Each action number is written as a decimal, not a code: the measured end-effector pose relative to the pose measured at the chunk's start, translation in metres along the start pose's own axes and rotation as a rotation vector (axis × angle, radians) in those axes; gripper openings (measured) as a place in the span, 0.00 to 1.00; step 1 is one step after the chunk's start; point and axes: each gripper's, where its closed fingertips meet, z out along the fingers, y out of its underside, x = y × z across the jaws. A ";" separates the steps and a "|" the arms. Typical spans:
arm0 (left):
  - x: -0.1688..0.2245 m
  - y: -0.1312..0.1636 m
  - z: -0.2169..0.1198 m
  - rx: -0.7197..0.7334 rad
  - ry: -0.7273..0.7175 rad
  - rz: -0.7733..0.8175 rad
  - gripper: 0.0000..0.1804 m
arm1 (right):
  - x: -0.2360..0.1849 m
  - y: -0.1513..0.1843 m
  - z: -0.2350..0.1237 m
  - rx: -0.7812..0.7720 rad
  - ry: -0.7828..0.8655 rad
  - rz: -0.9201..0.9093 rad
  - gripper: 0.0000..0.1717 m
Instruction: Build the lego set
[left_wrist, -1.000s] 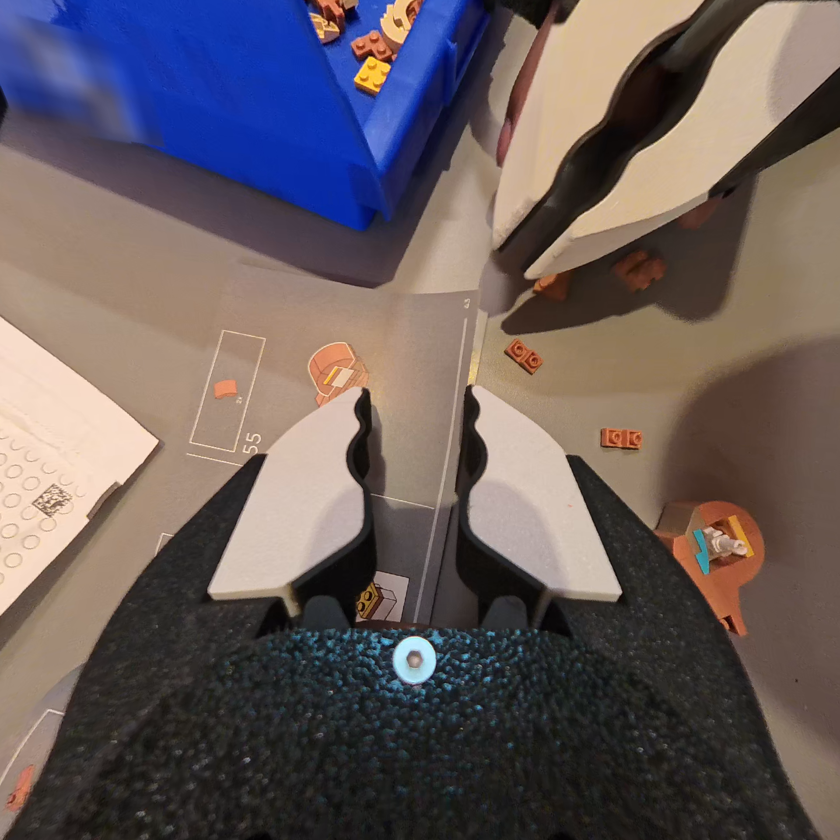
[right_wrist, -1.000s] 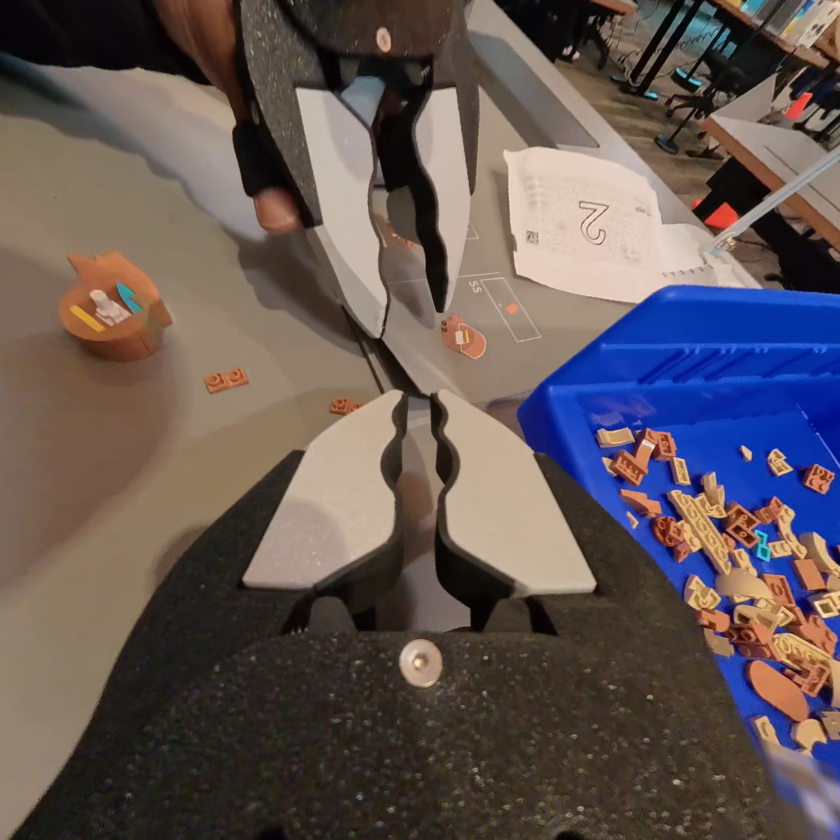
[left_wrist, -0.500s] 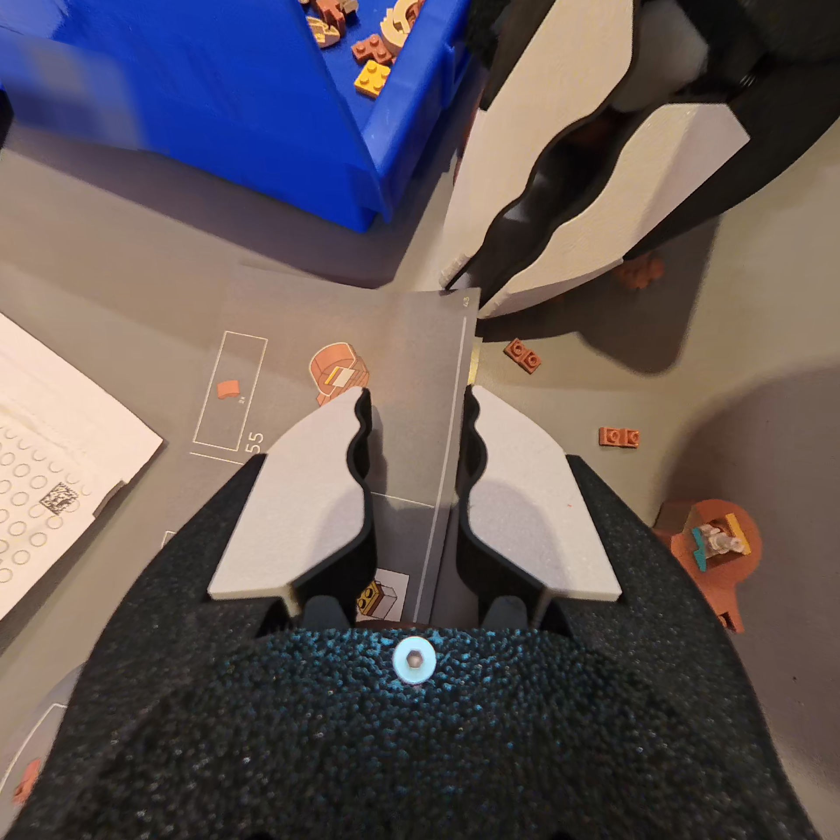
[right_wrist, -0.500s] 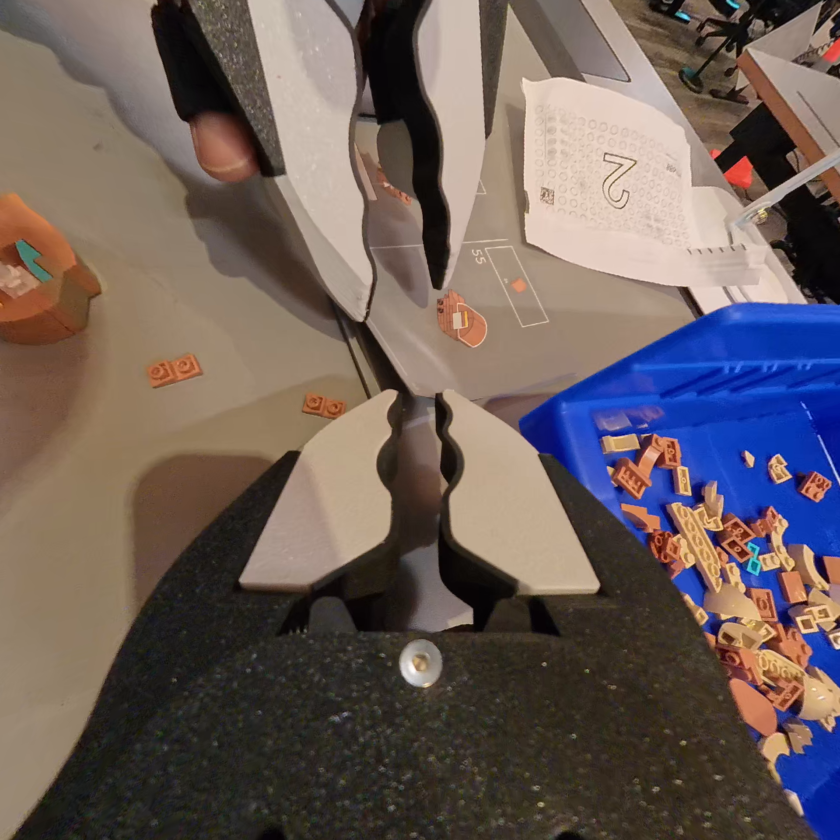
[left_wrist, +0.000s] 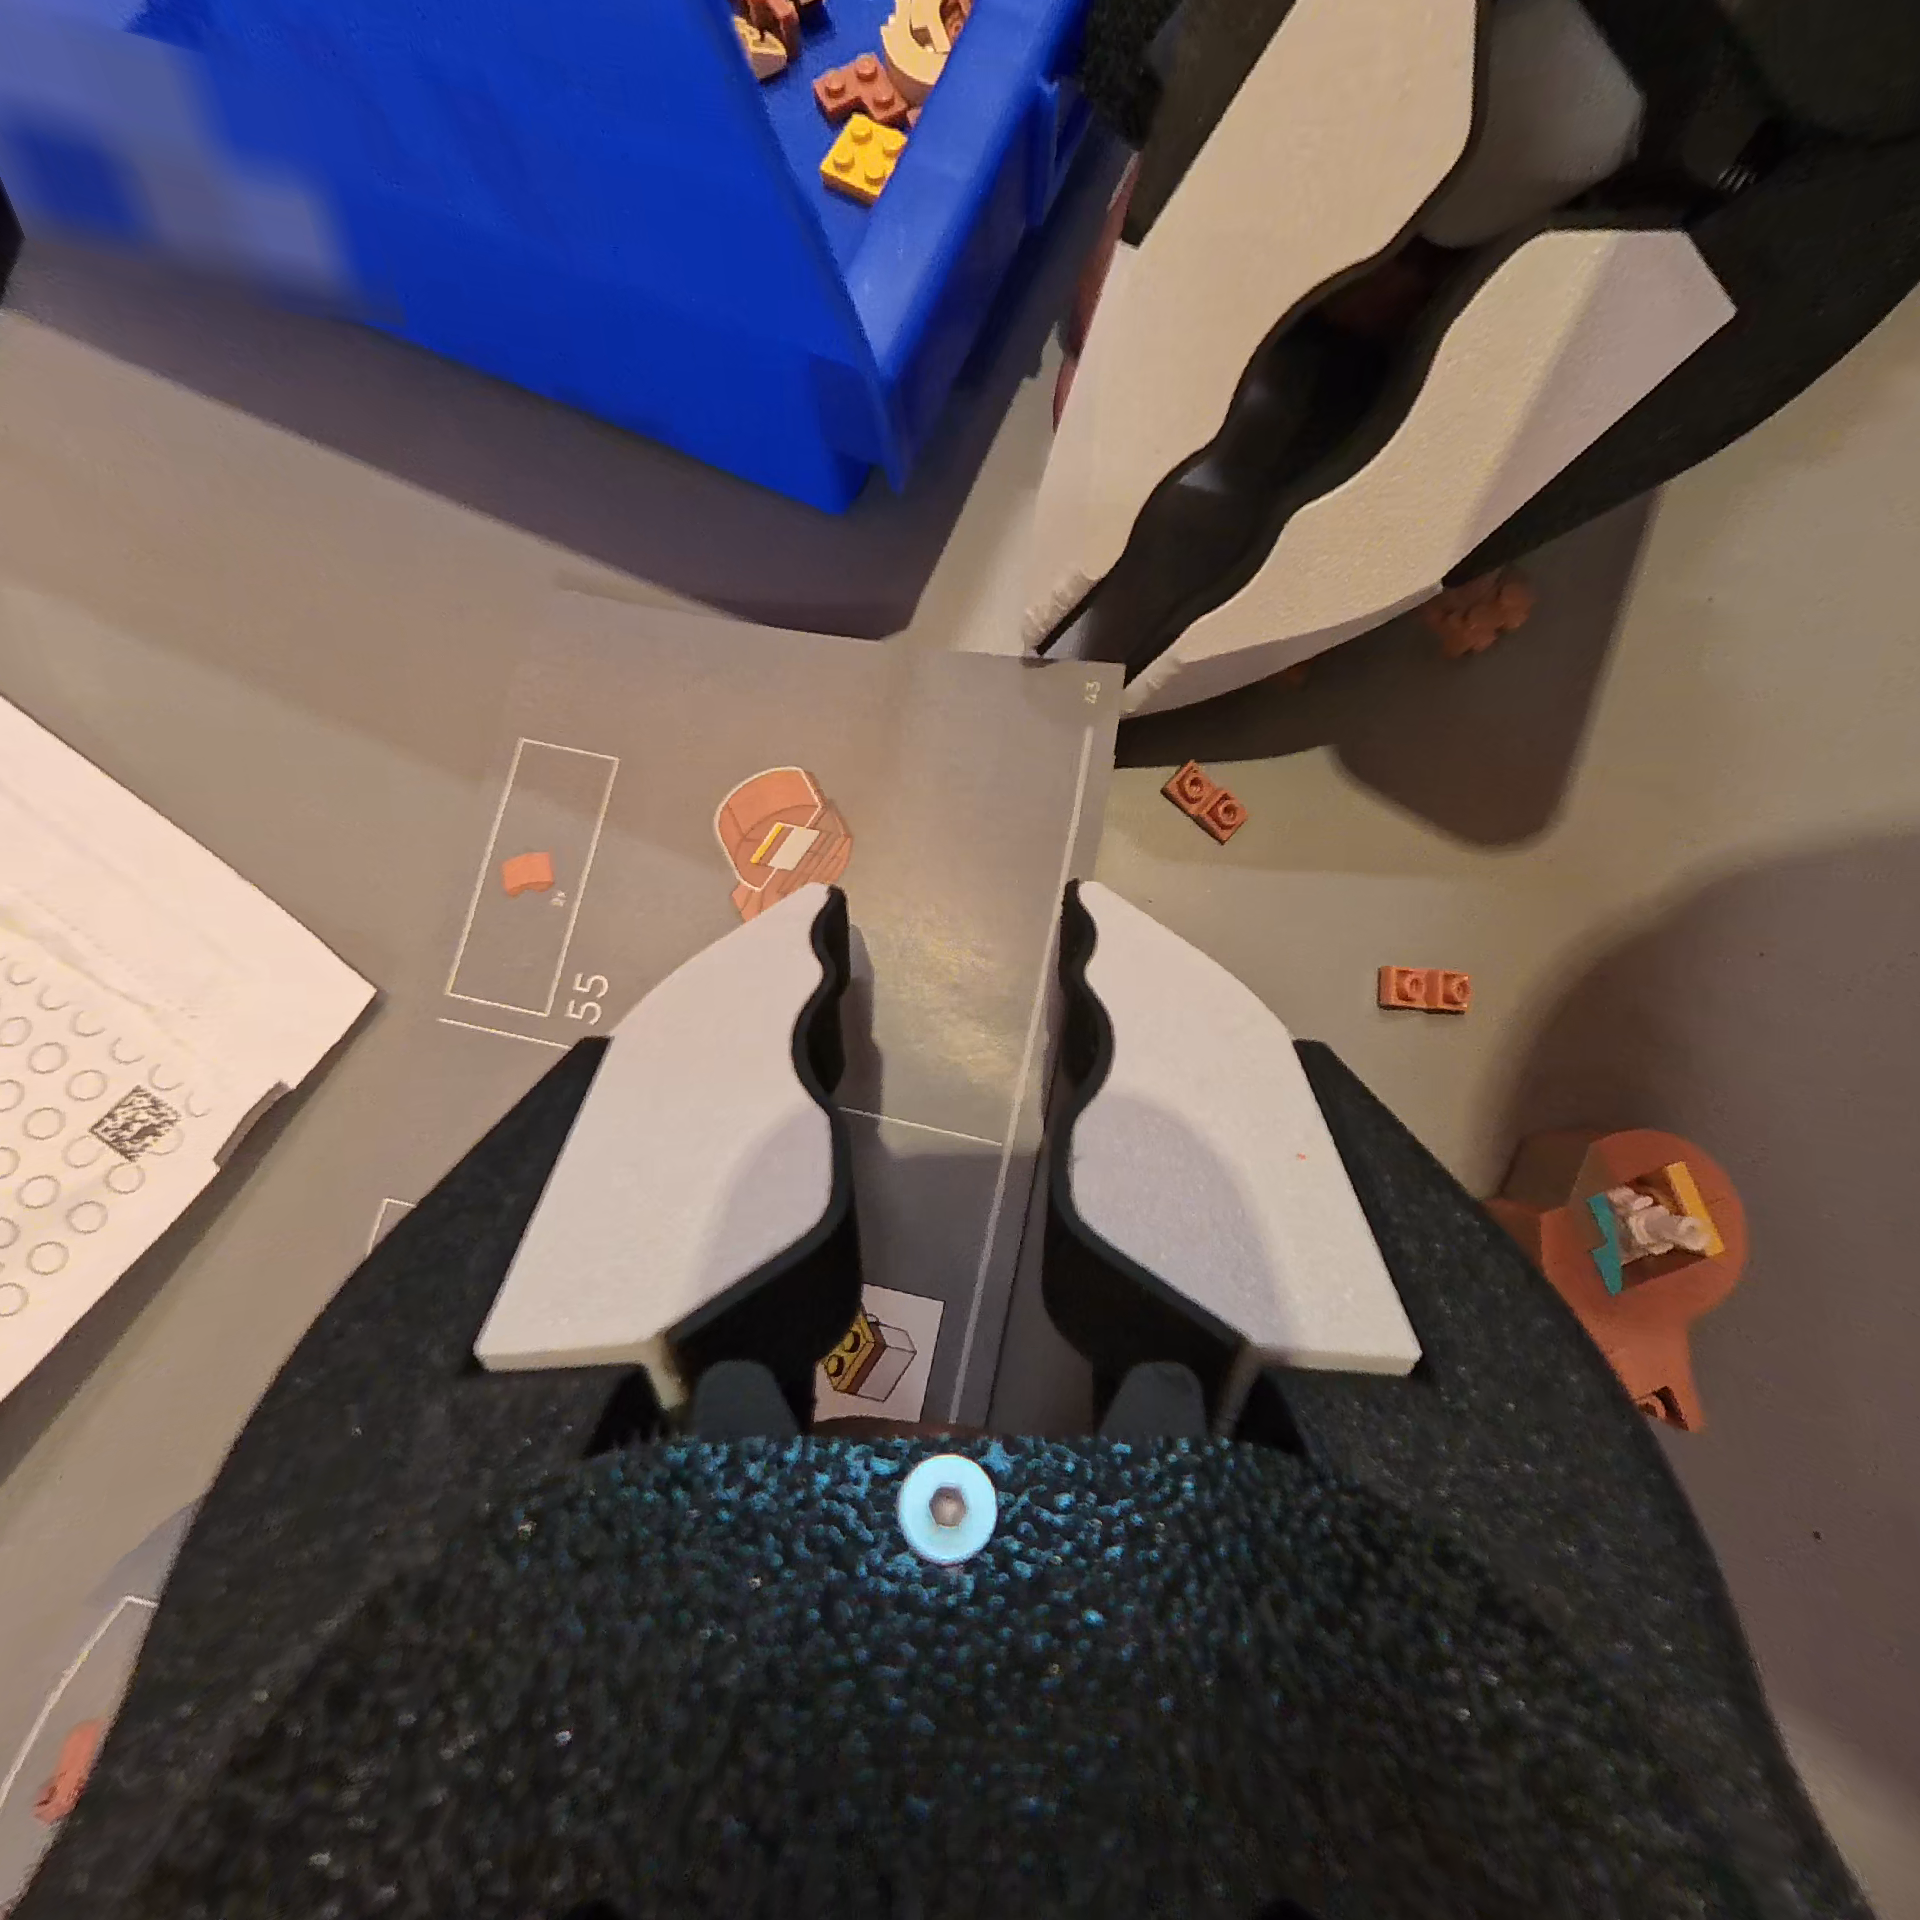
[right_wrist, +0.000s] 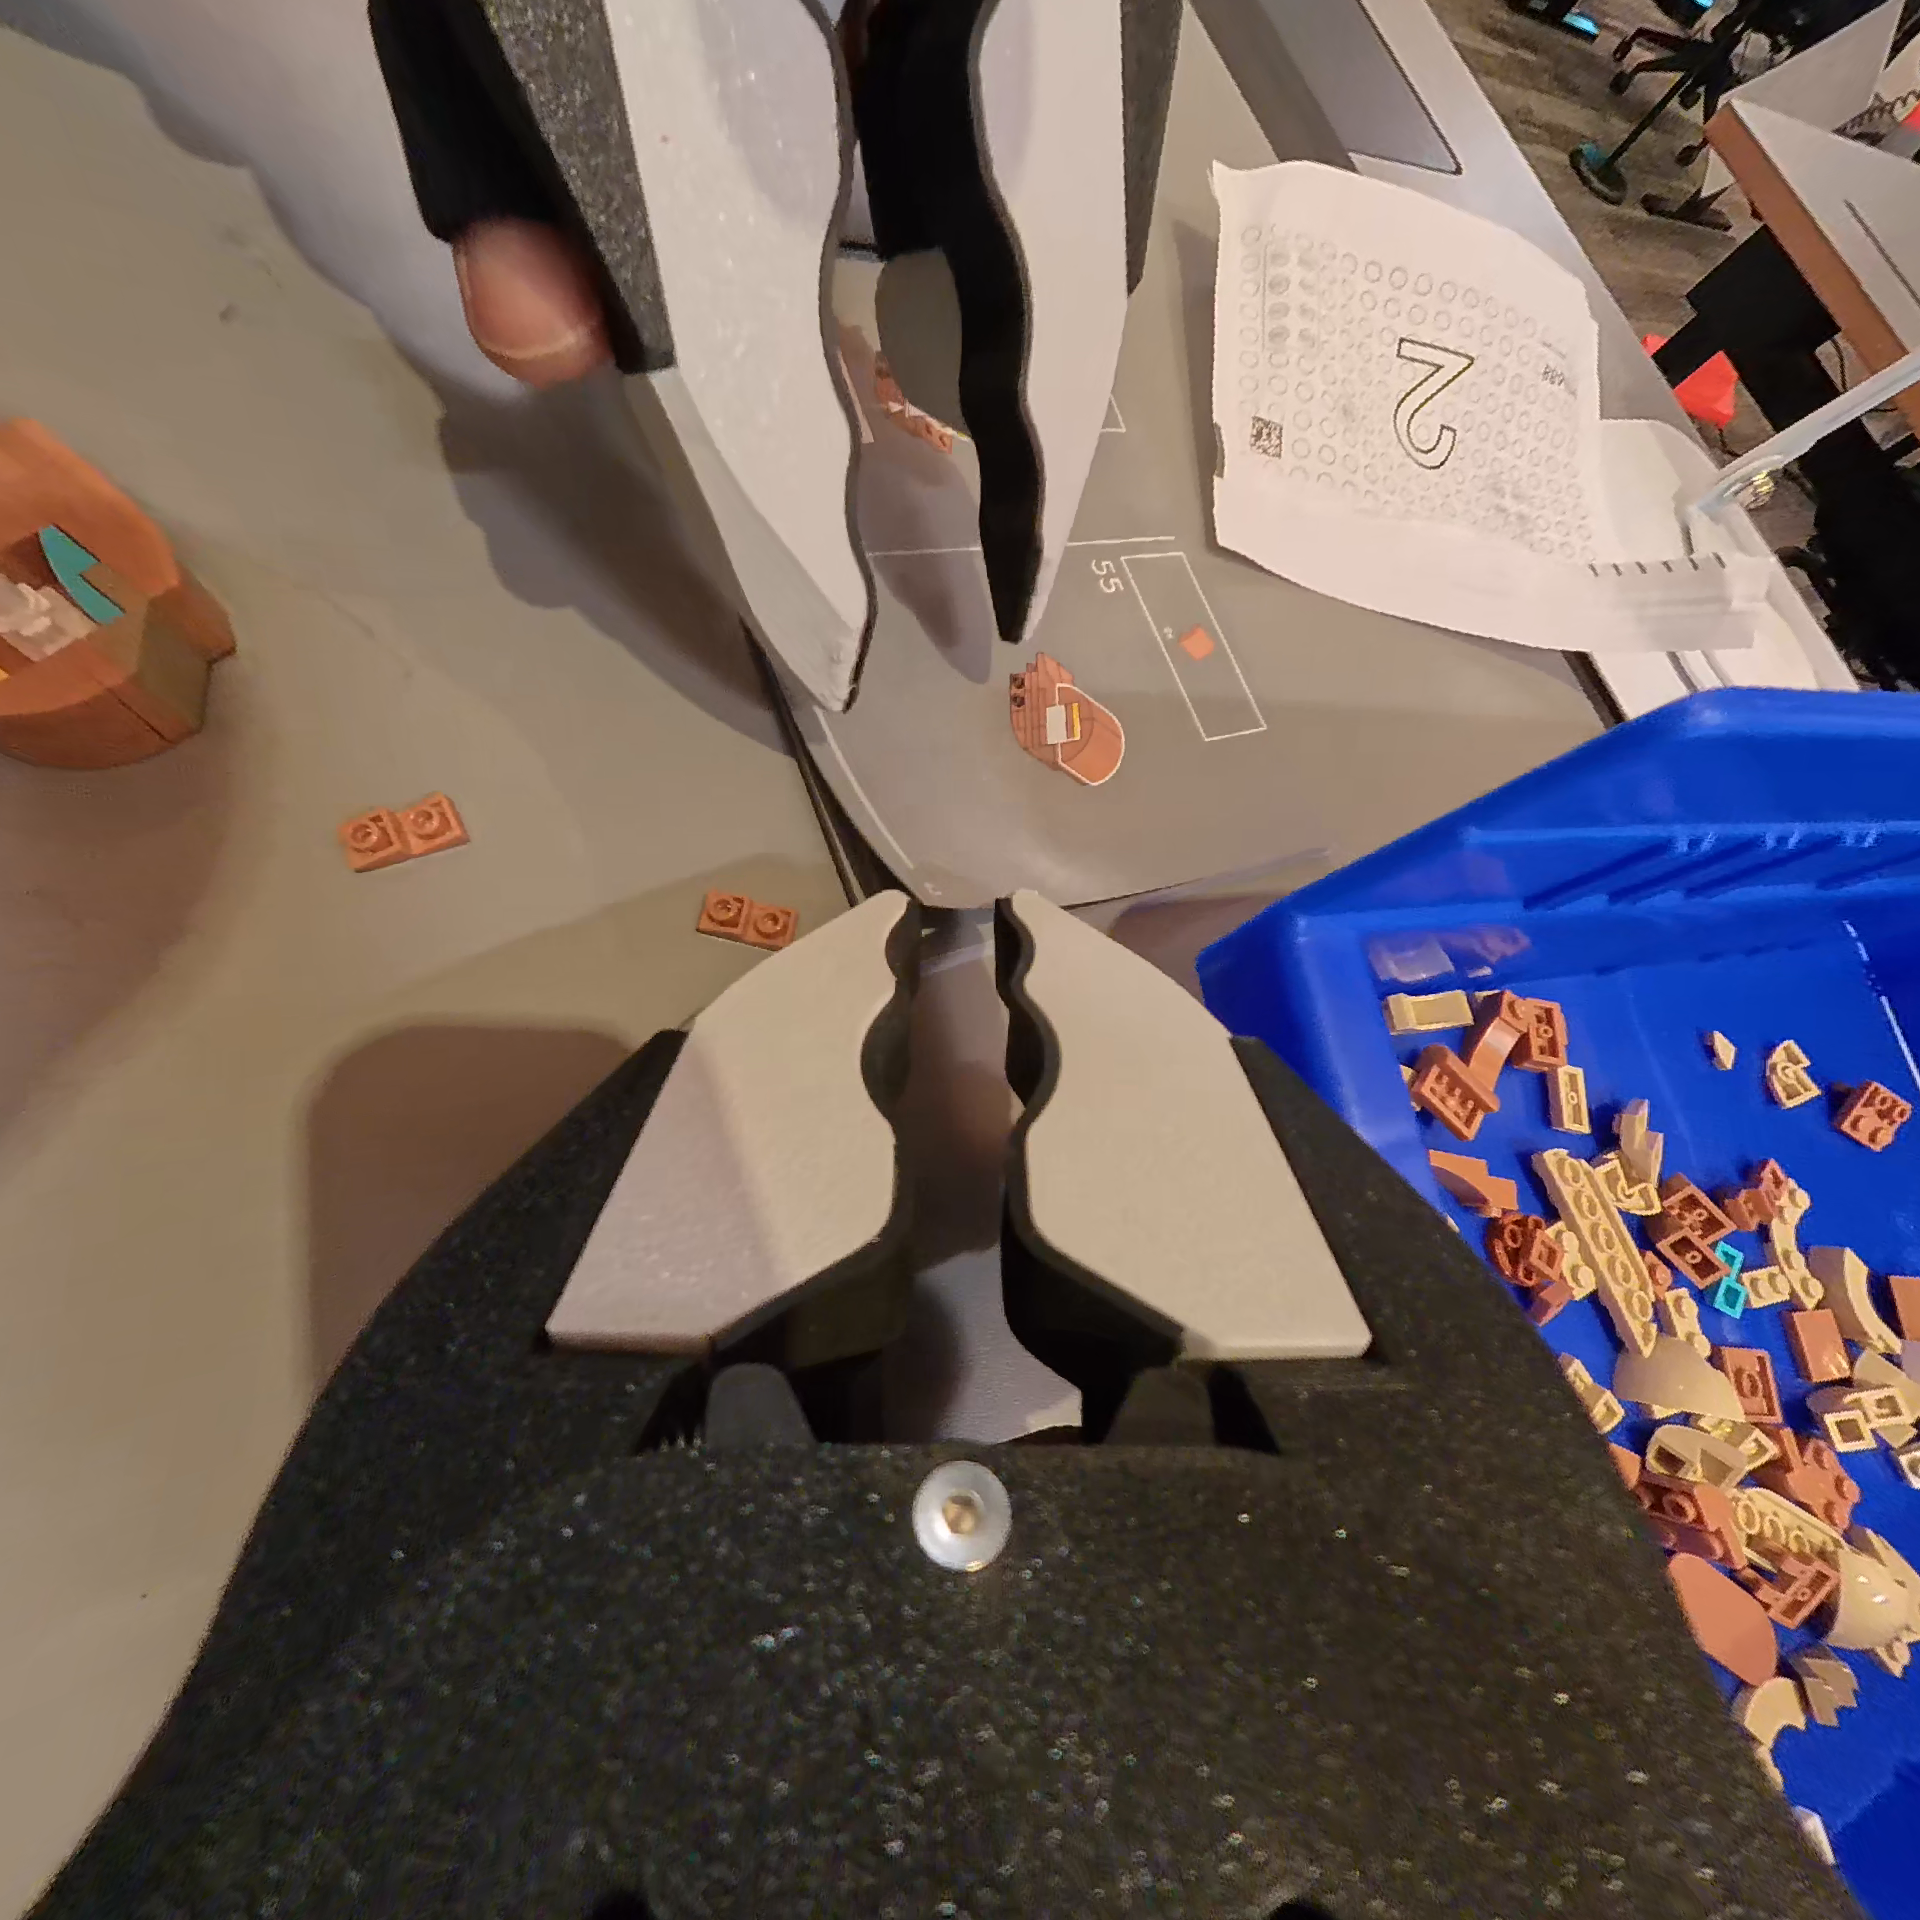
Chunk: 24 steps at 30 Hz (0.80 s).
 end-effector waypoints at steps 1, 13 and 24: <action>0.000 0.000 0.000 0.000 0.000 -0.001 0.21 | 0.000 0.000 0.000 -0.001 0.000 -0.001 0.08; 0.008 -0.007 0.009 0.019 0.001 0.027 0.21 | 0.001 -0.001 0.000 0.004 -0.002 0.018 0.08; 0.006 -0.004 0.011 0.010 -0.007 0.016 0.21 | 0.001 -0.001 -0.001 0.007 -0.003 0.014 0.08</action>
